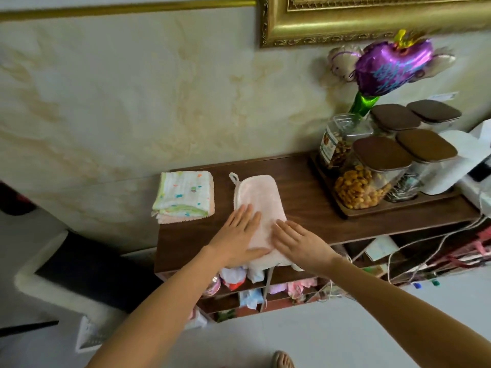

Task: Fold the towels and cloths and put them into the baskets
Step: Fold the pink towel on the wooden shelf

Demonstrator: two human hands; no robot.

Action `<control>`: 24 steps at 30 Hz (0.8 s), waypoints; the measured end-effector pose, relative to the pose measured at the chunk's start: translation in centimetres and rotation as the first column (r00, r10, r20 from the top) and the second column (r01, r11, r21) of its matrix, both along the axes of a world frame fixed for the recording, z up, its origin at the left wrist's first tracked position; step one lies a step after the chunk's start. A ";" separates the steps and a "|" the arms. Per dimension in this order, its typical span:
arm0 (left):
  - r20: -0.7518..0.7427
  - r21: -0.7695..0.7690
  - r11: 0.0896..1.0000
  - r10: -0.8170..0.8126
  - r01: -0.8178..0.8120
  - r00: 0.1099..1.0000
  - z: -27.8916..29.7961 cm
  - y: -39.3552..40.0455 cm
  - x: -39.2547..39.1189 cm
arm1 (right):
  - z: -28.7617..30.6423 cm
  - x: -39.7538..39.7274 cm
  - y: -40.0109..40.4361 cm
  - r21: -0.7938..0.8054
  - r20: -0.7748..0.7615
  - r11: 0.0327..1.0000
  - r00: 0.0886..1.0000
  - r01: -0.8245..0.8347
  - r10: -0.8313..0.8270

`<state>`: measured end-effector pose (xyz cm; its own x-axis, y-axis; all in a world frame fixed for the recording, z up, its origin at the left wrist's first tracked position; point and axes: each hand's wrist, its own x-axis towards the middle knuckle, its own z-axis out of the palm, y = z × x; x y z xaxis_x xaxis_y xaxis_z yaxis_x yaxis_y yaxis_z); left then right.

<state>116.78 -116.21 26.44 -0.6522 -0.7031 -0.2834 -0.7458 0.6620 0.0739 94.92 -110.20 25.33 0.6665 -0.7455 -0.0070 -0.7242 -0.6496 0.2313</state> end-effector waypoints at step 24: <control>-0.501 0.162 0.986 0.046 0.042 0.864 0.0 2.7 2.8 | 2.1 -0.5 1.5 0.411 0.674 0.911 0.677 -0.011 -0.296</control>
<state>119.55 -113.51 26.40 -0.7352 -0.6772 -0.0282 -0.5797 0.6067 0.5440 94.39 -108.70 27.43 0.4646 -0.8746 0.1383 -0.6532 -0.4440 -0.6133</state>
